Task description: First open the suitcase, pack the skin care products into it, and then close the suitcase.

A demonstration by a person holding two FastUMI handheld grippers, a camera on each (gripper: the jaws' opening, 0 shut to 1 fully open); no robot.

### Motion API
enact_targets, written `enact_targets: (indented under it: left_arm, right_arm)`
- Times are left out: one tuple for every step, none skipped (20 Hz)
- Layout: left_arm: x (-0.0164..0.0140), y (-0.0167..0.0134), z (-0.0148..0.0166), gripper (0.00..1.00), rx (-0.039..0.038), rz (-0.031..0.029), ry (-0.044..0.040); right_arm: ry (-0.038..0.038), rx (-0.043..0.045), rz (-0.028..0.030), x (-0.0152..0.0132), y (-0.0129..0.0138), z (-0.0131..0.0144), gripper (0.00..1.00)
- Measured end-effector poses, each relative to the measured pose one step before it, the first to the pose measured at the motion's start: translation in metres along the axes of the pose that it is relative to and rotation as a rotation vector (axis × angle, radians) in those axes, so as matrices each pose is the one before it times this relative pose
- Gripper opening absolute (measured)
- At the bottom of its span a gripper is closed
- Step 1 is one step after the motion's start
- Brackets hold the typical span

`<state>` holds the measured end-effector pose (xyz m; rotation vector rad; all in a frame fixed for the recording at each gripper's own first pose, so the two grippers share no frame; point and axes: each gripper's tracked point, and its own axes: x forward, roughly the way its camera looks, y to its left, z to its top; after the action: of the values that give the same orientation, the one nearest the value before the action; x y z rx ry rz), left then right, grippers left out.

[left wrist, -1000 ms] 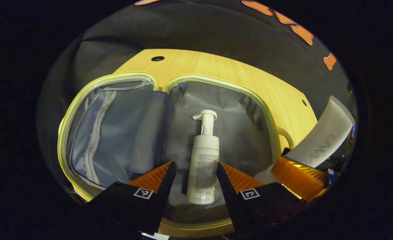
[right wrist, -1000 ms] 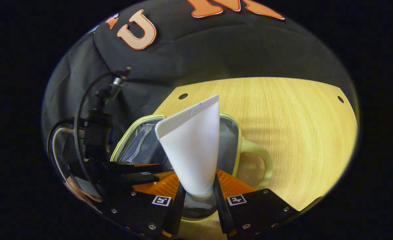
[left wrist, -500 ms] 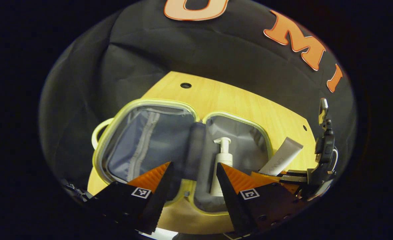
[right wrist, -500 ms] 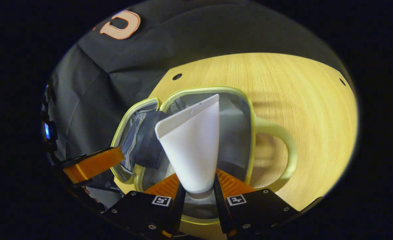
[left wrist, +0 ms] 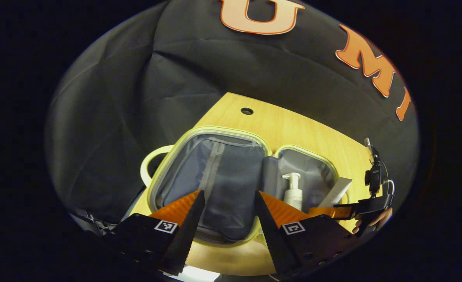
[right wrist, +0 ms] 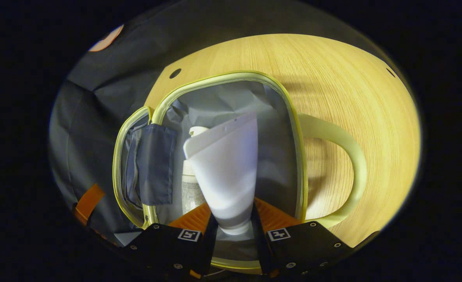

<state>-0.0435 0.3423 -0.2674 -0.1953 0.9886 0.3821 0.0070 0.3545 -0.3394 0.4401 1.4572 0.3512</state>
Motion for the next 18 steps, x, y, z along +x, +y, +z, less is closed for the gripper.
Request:
enact_targets:
  left_arm:
    - [0.00013,0.00991,0.00284,0.81,-0.00871,0.01851,-0.00474]
    - [0.00088,0.00775,0.00305,0.81,-0.00959,0.00920,-0.00369]
    - [0.00068,0.00969,0.00251,0.84,-0.01032,0.01493,-0.00468]
    - [0.00150,0.00863,0.00306,0.81,-0.00590,0.01207,-0.00201]
    - [0.00263,0.00950,0.00168,0.81,-0.00334,0.01756,-0.00919]
    - [0.00283,0.00845,0.00333,0.81,-0.00362,0.01545,-0.00481]
    - [0.00306,0.00899,0.00366,0.81,-0.00152,0.01365,-0.01405]
    - [0.00348,0.00961,0.00429,0.81,-0.00273,0.01791,-0.00727]
    - [0.00148,0.00901,0.00353,0.81,-0.00198,0.01014,-0.01437]
    - [0.00297,0.00809,0.00539,0.82,-0.00639,0.00785,-0.01459]
    - [0.00338,0.00702,0.00563,0.81,-0.01034,0.00321,-0.01943]
    - [0.00446,0.00499,0.00515,0.82,-0.01739,-0.00479,-0.01131]
    - [0.00466,0.00332,0.00260,0.81,-0.02044,-0.01183,-0.01163]
    - [0.00419,0.00396,0.00571,0.82,-0.03057,-0.01731,-0.00792]
    - [0.00245,0.00548,0.00472,0.85,-0.04022,-0.01876,-0.00338]
    - [0.00573,0.00707,0.00214,0.87,-0.03882,-0.00500,0.01364]
    - [0.00794,0.00850,-0.00084,0.89,-0.02747,-0.00334,0.01153]
    - [0.00469,0.00805,0.00116,0.90,-0.01773,0.00500,0.01454]
  right_arm:
    - [-0.00605,0.01379,-0.02049,0.00047,-0.00202,0.00167,0.49]
    - [-0.00413,0.00797,-0.00261,0.00013,0.00147,0.00070,0.49]
    - [-0.00132,0.00272,-0.01358,-0.00066,-0.00138,0.00109,0.49]
    - [-0.00940,0.00363,-0.01272,0.00022,-0.00042,0.00130,0.50]
    - [-0.01800,0.00426,-0.01079,-0.00261,-0.00116,0.00353,0.50]
    - [-0.01680,0.00161,-0.00197,-0.00310,-0.00080,0.00203,0.49]
    - [-0.01362,0.00243,0.00357,-0.00447,0.00059,0.00325,0.49]
    - [-0.01231,0.00085,0.00451,-0.00508,-0.00052,0.00198,0.51]
    - [-0.01357,0.00227,0.00239,-0.00664,-0.00162,0.00342,0.56]
    - [-0.02086,0.00103,0.00905,-0.00528,0.00090,0.00388,0.58]
    - [-0.02164,-0.00395,0.00435,-0.00687,-0.00113,0.00425,0.63]
    - [-0.02918,-0.00731,0.01154,-0.00685,0.00002,0.00485,0.66]
    - [-0.02999,-0.01574,0.00005,-0.00707,-0.00284,0.00481,0.71]
    - [-0.03394,-0.01242,0.01056,-0.00887,-0.00129,0.00465,0.74]
    - [-0.03854,-0.01649,0.00093,-0.00922,-0.00321,0.00575,0.78]
    - [-0.04938,-0.01953,0.00939,-0.00959,-0.00243,0.00685,0.81]
    - [-0.05015,-0.01934,0.00401,-0.00952,-0.00225,0.00825,0.86]
    - [-0.04845,-0.01413,0.00307,-0.01210,-0.00318,0.00788,0.88]
